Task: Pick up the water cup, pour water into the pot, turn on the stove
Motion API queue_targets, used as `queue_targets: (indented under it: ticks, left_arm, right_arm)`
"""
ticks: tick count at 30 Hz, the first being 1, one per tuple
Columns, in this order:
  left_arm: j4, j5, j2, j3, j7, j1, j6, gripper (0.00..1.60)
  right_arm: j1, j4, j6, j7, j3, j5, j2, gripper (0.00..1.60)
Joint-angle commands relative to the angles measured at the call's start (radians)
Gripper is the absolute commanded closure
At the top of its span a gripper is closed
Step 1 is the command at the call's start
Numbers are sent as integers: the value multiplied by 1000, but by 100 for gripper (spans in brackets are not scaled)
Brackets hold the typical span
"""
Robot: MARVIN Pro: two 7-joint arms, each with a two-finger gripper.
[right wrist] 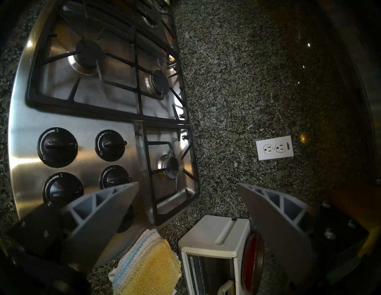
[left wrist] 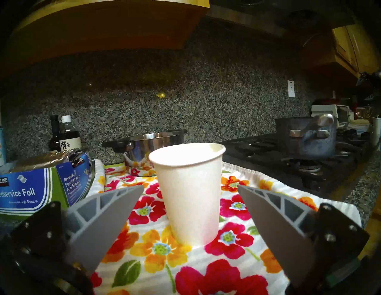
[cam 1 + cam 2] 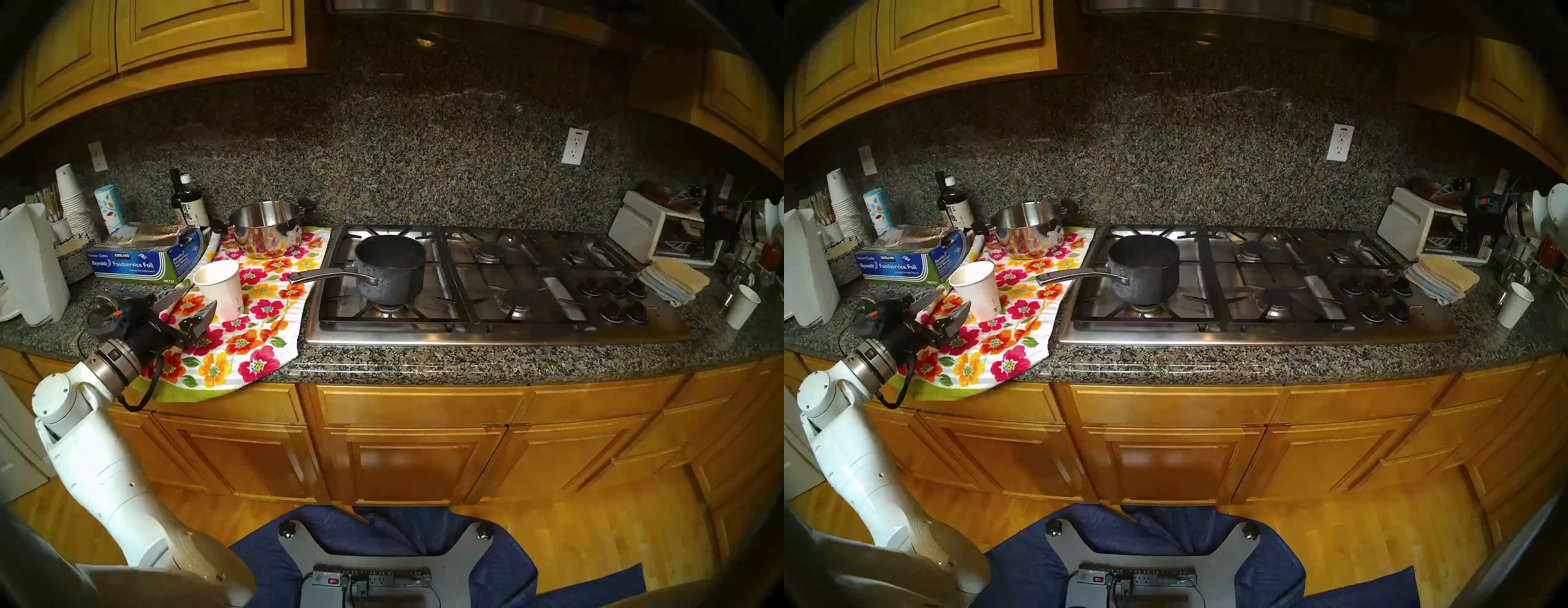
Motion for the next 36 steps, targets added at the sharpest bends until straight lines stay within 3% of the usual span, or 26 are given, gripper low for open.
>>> queue_targets:
  ticks: [1, 36]
  left_arm:
    - [0, -5, 8, 13, 19, -40, -16, 0]
    - [105, 14, 13, 93, 110, -74, -91, 0]
  right_arm:
    - [25, 6, -1, -11, 18, 8, -7, 0]
    - [25, 6, -1, -11, 18, 9, -8, 0]
